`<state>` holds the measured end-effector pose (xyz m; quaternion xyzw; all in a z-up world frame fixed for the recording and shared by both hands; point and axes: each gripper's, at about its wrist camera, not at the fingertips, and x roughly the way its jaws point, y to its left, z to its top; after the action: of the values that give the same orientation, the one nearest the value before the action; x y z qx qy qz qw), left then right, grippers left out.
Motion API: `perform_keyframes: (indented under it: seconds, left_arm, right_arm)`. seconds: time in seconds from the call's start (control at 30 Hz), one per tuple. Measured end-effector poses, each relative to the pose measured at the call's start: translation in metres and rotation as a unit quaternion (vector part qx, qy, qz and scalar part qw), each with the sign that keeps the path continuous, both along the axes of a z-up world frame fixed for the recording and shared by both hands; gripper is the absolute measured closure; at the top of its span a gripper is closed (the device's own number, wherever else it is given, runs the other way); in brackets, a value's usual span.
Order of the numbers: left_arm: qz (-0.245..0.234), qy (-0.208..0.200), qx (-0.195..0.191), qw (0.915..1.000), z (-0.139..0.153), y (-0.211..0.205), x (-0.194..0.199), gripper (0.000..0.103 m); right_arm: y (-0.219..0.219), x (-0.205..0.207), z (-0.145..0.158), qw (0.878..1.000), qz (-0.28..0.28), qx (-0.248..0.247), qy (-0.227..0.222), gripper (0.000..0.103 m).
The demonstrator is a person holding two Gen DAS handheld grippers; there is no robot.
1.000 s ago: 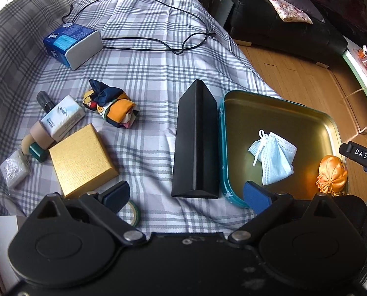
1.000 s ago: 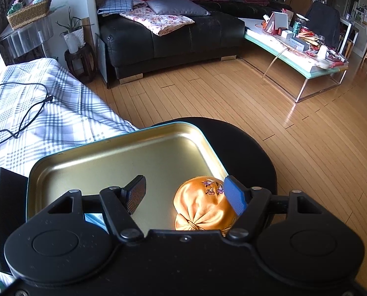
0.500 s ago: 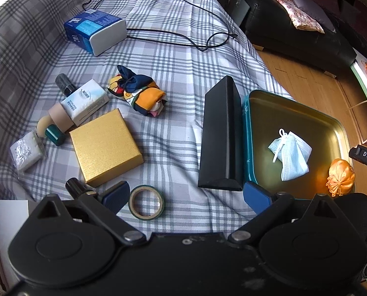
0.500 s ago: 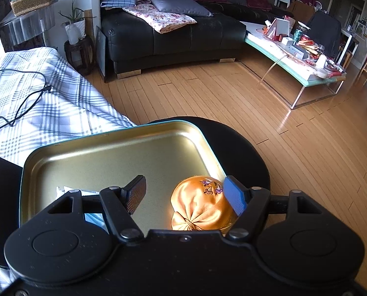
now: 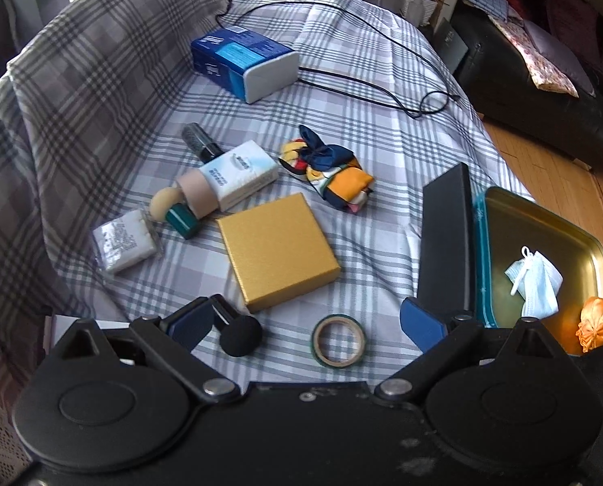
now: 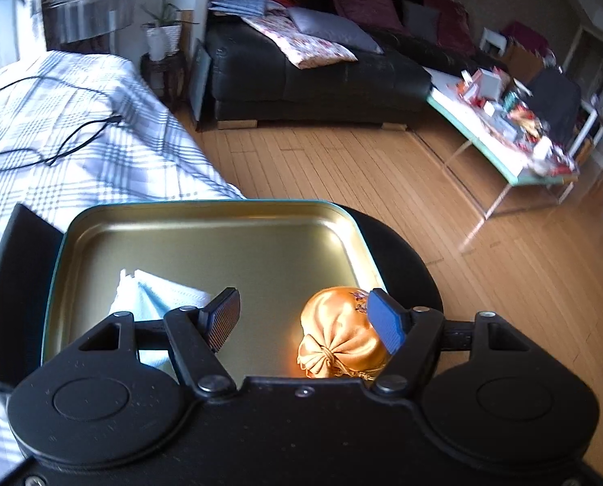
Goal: Organize soft objects
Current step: 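Withdraw both tools from the tin back over the bed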
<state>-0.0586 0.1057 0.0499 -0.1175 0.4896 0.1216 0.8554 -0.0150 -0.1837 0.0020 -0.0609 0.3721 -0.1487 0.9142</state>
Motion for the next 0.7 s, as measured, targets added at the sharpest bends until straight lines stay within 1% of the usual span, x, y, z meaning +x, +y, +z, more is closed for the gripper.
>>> perform_keyframes:
  seconds: [0.07, 0.13, 0.27, 0.37, 0.47, 0.53, 0.63, 0.7]
  left_arm:
    - [0.016, -0.007, 0.005, 0.9998, 0.004, 0.011, -0.003, 0.004]
    - [0.029, -0.014, 0.001, 0.9995, 0.008, 0.022, -0.006, 0.004]
    - [0.055, -0.026, 0.003, 0.9981, 0.016, 0.040, -0.011, 0.003]
    - [0.072, -0.036, 0.017, 0.9966, 0.022, 0.050, -0.016, 0.003]
    - [0.093, -0.048, 0.047, 0.9934, 0.028, 0.059, -0.020, 0.002]
    - [0.106, -0.055, 0.057, 0.9912, 0.030, 0.065, -0.022, 0.001]
    - [0.122, -0.057, 0.050, 0.9896, 0.029, 0.078, -0.024, 0.001]
    - [0.136, -0.058, 0.046, 0.9880, 0.028, 0.086, -0.025, 0.001]
  right_arm:
    - [0.008, -0.004, 0.001, 1.000, 0.015, -0.005, -0.003, 0.036]
    - [0.013, -0.009, 0.004, 1.000, 0.024, 0.004, -0.007, 0.036]
    - [0.025, -0.019, 0.013, 0.997, 0.046, 0.068, -0.017, 0.036]
    - [0.041, -0.026, 0.020, 0.993, 0.071, 0.091, -0.028, 0.036]
    - [0.062, -0.034, 0.026, 0.989, 0.107, 0.095, -0.042, 0.036]
    - [0.077, -0.038, 0.029, 0.985, 0.132, 0.096, -0.047, 0.036]
    - [0.100, -0.043, 0.028, 0.979, 0.178, 0.092, -0.036, 0.036]
    - [0.117, -0.047, 0.023, 0.972, 0.216, 0.086, -0.022, 0.036]
